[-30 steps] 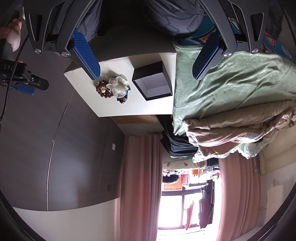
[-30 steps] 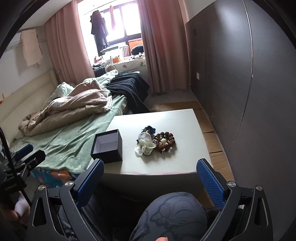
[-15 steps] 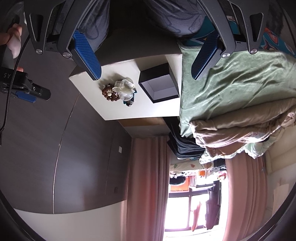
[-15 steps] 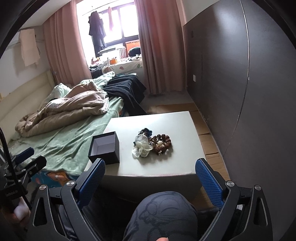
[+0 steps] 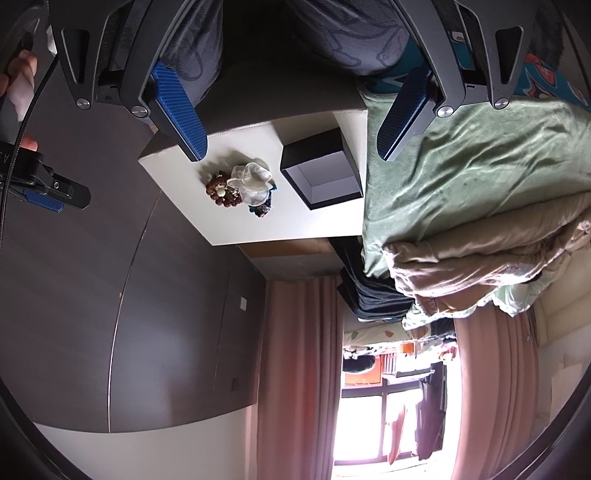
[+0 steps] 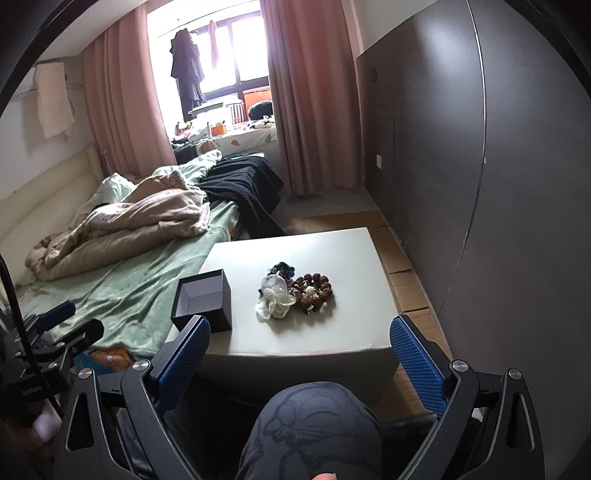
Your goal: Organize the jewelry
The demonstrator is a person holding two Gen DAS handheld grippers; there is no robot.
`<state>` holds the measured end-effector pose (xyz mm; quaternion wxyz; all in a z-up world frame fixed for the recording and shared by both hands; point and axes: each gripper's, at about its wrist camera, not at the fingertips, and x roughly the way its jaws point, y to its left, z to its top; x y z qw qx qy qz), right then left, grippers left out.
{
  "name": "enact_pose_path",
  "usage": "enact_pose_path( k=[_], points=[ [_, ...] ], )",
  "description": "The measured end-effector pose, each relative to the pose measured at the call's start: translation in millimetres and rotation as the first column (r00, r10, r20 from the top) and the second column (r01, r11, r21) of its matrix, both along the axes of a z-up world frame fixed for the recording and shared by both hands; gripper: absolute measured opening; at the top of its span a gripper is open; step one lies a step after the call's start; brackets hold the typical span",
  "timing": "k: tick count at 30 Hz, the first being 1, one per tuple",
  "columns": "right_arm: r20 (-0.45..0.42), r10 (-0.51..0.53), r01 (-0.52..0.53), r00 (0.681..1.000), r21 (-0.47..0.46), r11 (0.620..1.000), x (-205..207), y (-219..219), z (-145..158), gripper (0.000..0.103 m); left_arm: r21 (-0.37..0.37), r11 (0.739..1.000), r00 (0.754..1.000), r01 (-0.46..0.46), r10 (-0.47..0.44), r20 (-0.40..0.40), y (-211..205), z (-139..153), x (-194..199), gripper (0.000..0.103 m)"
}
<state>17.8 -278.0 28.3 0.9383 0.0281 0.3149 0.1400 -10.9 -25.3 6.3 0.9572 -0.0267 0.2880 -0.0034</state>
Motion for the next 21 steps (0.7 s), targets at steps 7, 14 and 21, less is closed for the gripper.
enact_pose_path(
  k=[7, 14, 21],
  points=[
    [0.004, -0.004, 0.004, 1.000, 0.003, 1.000, -1, -2, 1, 0.098, -0.010, 1.000, 1.000, -0.007, 0.007, 0.018, 2, 4, -5, 0.093],
    [0.007, -0.005, 0.005, 1.000, 0.006, 1.000, -2, -2, 2, 0.098, -0.030, 1.000, 1.000, -0.007, 0.008, 0.008, 5, 2, -3, 0.094],
    [0.022, 0.022, -0.023, 1.000, 0.059, 0.998, -1, -11, 1, 0.098, -0.038, 0.999, 1.000, -0.007, 0.007, -0.003, 5, -1, 11, 0.094]
  ],
)
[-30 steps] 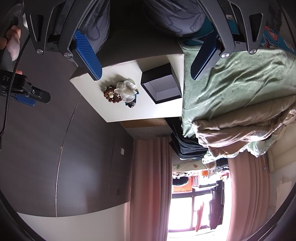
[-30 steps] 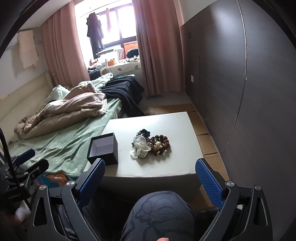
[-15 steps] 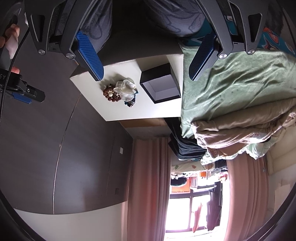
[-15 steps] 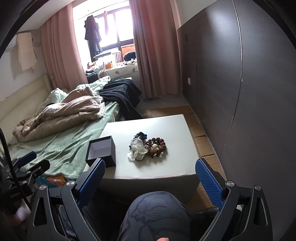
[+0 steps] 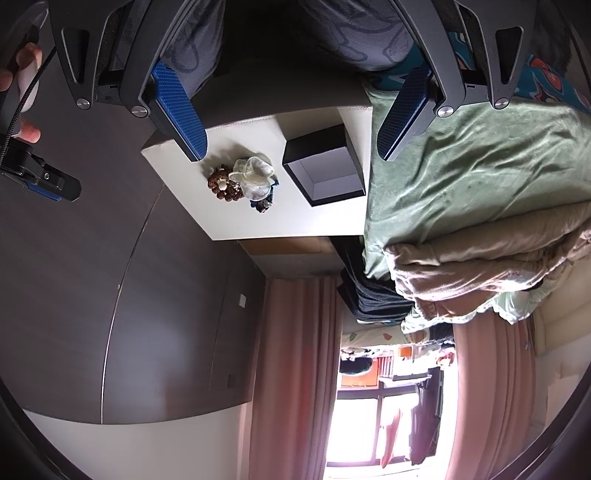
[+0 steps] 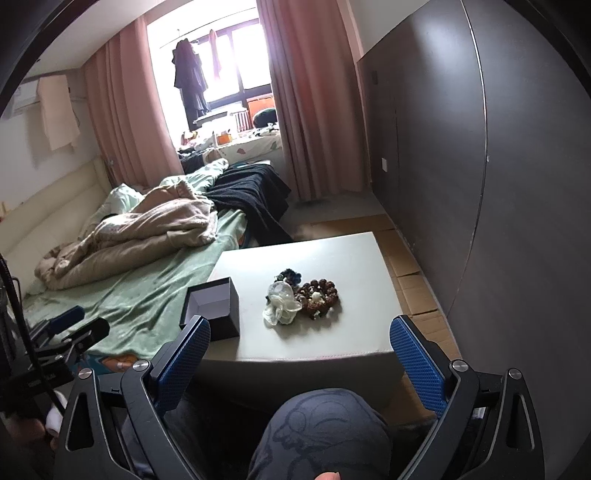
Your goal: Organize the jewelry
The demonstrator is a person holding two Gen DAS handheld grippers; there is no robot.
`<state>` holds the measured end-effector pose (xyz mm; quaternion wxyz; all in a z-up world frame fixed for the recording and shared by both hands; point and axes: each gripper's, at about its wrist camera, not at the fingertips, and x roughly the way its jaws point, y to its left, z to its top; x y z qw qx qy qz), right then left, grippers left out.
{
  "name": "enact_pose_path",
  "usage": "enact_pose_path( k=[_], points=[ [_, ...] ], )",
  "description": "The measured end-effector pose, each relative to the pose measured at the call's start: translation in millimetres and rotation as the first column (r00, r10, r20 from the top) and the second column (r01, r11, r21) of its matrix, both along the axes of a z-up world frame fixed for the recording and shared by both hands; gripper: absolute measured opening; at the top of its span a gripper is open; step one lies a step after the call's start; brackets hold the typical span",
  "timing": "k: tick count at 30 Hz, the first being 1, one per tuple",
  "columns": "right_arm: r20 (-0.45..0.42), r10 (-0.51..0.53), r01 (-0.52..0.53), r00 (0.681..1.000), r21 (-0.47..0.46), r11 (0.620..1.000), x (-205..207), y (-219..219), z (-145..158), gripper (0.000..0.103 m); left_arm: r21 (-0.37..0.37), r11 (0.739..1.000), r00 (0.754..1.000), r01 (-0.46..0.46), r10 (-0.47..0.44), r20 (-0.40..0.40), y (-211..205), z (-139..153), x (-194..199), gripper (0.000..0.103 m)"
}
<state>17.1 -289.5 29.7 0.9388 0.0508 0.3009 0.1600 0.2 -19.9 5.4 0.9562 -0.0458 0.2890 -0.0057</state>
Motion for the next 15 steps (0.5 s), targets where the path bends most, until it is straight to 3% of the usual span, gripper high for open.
enact_pose_path(
  k=[15],
  points=[
    [-0.082, -0.011, 0.017, 0.997, 0.075, 0.997, 59, -27, -29, 0.098, -0.047, 0.996, 0.994, 0.073, -0.077, -0.079, -27, -25, 77, 0.091]
  ],
)
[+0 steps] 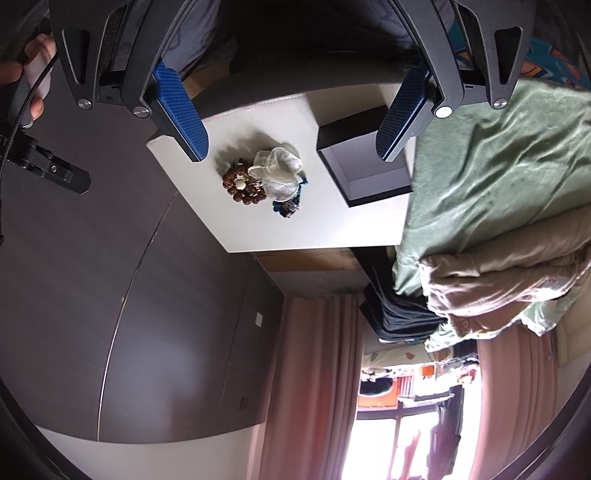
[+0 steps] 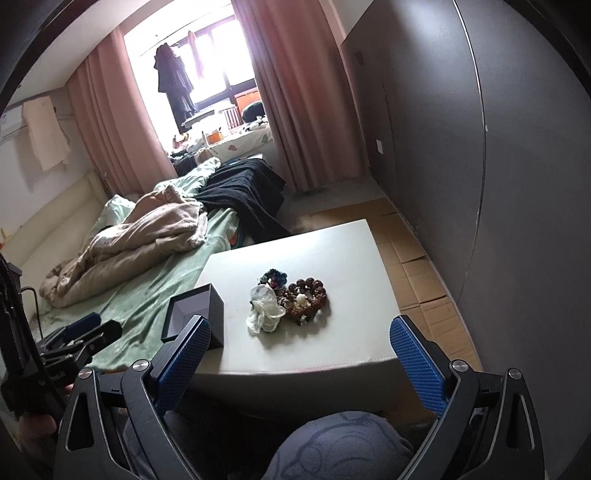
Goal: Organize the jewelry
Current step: 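Reach the left tool to the clear plastic bag and close on it, then lift the plastic bag with the left tool while the right tool grasps the brown bead bracelet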
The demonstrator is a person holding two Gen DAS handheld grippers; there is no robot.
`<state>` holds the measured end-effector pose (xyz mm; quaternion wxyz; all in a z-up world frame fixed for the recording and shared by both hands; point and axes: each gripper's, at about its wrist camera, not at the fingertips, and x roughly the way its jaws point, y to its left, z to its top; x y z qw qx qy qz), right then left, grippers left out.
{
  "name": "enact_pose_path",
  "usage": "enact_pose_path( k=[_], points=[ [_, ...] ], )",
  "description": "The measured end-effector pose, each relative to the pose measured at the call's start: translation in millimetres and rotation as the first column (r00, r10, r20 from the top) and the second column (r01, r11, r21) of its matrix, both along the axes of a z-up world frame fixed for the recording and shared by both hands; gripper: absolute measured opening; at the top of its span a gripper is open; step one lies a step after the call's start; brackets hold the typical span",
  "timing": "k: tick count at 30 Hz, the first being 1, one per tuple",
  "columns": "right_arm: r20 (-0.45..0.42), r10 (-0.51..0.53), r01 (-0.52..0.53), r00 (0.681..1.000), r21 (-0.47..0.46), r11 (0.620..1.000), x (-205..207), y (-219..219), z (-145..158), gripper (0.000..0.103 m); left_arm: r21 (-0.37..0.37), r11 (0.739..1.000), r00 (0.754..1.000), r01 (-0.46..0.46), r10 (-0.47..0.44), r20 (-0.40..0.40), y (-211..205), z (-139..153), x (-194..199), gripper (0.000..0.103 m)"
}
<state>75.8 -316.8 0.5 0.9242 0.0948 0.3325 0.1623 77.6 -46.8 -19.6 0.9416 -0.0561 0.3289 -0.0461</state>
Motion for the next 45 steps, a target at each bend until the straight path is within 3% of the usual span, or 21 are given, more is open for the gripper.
enact_pose_path(
  k=[8, 14, 20, 26, 31, 35, 37, 39, 40, 41, 45],
  points=[
    [-0.076, -0.012, 0.016, 0.997, 0.047, 0.999, 44, -12, -28, 0.098, -0.009, 1.000, 0.996, 0.030, -0.030, -0.084, -19, -25, 46, 0.082],
    [-0.114, 0.001, 0.011, 0.994, 0.099, 0.995, 74, -19, -44, 0.098, -0.010, 0.999, 0.989, 0.050, -0.051, -0.137, -33, -40, 75, 0.081],
    [-0.222, 0.029, 0.019, 0.975, 0.211, 0.977, 111, -22, -74, 0.099, -0.010, 0.998, 0.979, 0.068, -0.068, -0.194, -44, -61, 104, 0.080],
    [-0.289, 0.022, 0.065, 0.957, 0.287, 0.956, 142, -19, -95, 0.099, -0.009, 0.996, 0.962, 0.088, -0.087, -0.260, -52, -83, 133, 0.067],
    [-0.392, 0.016, 0.114, 0.920, 0.307, 0.945, 172, -14, -112, 0.098, -0.004, 0.996, 0.946, 0.084, -0.081, -0.314, -55, -101, 154, 0.059],
    [-0.482, 0.014, 0.166, 0.876, 0.329, 0.929, 198, -8, -127, 0.081, -0.002, 0.999, 0.930, 0.054, -0.052, -0.364, -53, -117, 173, 0.050],
    [-0.492, 0.015, 0.180, 0.870, 0.345, 0.921, 206, -5, -133, 0.081, 0.012, 0.998, 0.920, 0.055, -0.046, -0.389, -54, -126, 180, 0.049],
    [-0.489, 0.024, 0.180, 0.872, 0.367, 0.913, 210, -2, -144, 0.081, 0.025, 0.998, 0.910, 0.056, -0.041, -0.412, -55, -136, 185, 0.033],
    [-0.496, 0.027, 0.185, 0.868, 0.373, 0.909, 211, 0, -150, 0.077, 0.026, 0.998, 0.905, 0.053, -0.037, -0.425, -54, -139, 187, 0.013],
    [-0.514, 0.028, 0.196, 0.857, 0.376, 0.906, 211, 1, -157, 0.070, 0.023, 0.999, 0.900, 0.041, -0.027, -0.435, -51, -142, 188, 0.002],
    [-0.553, 0.065, 0.184, 0.831, 0.383, 0.905, 212, 14, -170, 0.062, -0.012, 1.000, 0.928, 0.018, -0.021, -0.371, -41, -130, 180, 0.002]
  ],
)
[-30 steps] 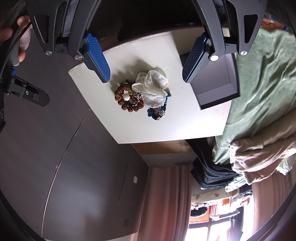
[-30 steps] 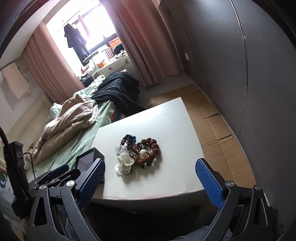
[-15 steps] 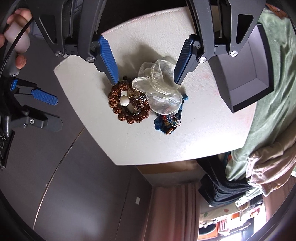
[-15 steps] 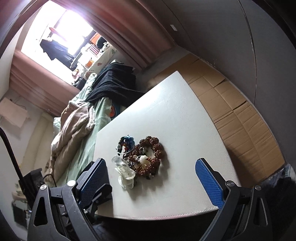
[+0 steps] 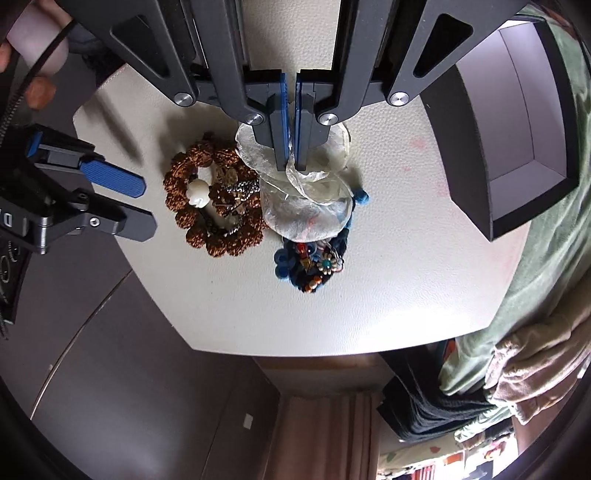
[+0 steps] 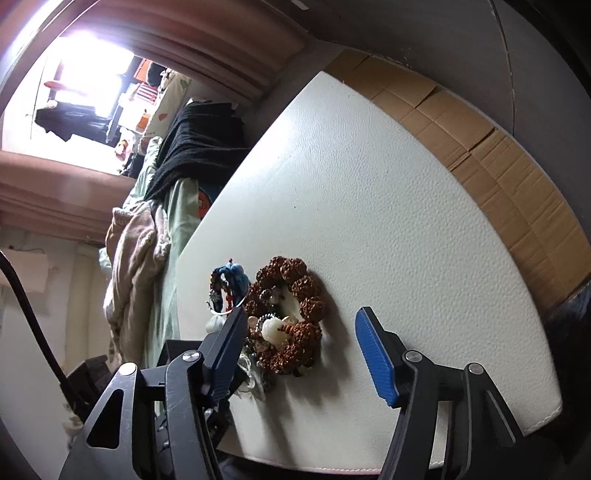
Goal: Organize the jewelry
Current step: 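Lift the plastic bag with the left tool while the right tool grasps the brown bead bracelet, then move the bag over the black box and open the left tool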
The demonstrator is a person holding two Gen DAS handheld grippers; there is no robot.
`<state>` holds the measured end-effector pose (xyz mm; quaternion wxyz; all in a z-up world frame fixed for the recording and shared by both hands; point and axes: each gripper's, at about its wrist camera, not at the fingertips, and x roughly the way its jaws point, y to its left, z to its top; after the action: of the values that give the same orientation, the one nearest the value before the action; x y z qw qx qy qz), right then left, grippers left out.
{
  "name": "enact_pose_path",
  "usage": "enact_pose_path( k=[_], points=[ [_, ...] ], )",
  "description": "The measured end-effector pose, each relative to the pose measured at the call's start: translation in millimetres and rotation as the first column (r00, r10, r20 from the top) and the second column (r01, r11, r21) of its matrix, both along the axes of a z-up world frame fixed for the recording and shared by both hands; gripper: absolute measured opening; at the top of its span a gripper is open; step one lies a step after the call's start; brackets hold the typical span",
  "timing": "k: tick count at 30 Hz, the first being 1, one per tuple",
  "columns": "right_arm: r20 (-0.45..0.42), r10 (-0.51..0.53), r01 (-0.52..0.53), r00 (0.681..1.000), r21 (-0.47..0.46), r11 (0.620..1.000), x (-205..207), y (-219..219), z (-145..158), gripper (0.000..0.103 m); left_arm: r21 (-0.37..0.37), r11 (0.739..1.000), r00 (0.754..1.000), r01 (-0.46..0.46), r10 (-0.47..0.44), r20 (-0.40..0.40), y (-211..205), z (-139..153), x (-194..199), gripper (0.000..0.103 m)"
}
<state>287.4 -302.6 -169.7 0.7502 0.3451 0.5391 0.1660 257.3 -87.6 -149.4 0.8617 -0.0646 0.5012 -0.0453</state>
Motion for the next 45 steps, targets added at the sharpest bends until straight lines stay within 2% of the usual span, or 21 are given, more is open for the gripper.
enact_pose_path(
  k=[5, 8, 11, 19, 22, 27, 32, 35, 45],
  points=[
    [-0.025, 0.001, -0.001, 1.000, -0.009, 1.000, 4, 10, -8, 0.061, -0.047, 0.998, 0.998, -0.039, 0.042, 0.055, 16, 22, -9, 0.001],
    [-0.041, -0.013, 0.013, 0.999, -0.003, 1.000, 6, 12, -14, 0.054, -0.075, 0.995, 0.993, -0.063, 0.070, 0.093, 25, 37, -19, 0.001],
    [-0.037, -0.014, 0.014, 0.999, -0.007, 1.000, 8, 14, -15, 0.053, -0.101, 0.991, 0.989, -0.083, 0.094, 0.116, 34, 46, -29, 0.002],
    [-0.017, -0.001, -0.001, 1.000, -0.074, 0.997, 13, 29, -10, 0.053, -0.102, 0.989, 0.982, -0.111, 0.125, 0.141, 44, 60, -55, 0.002],
    [-0.017, -0.006, 0.003, 1.000, -0.135, 0.991, 14, 32, -11, 0.020, -0.100, 0.987, 0.978, -0.126, 0.141, 0.152, 48, 65, -64, 0.002],
    [0.011, -0.027, 0.027, 1.000, -0.049, 0.998, 9, 25, -11, 0.019, -0.101, 0.983, 0.969, -0.156, 0.172, 0.176, 61, 76, -79, 0.002],
    [0.154, 0.025, -0.039, 0.988, 0.089, 0.995, -3, 28, 21, 0.019, -0.100, 0.977, 0.958, -0.187, 0.204, 0.200, 75, 87, -92, 0.002],
    [0.218, 0.064, -0.096, 0.974, 0.141, 0.985, -8, 37, 36, 0.019, -0.099, 0.975, 0.953, -0.199, 0.216, 0.211, 82, 92, -97, 0.002],
    [0.333, 0.108, -0.190, 0.937, 0.225, 0.956, -17, 69, 63, 0.019, -0.105, 0.963, 0.937, -0.248, 0.266, 0.225, 108, 97, -102, 0.002]
  ],
)
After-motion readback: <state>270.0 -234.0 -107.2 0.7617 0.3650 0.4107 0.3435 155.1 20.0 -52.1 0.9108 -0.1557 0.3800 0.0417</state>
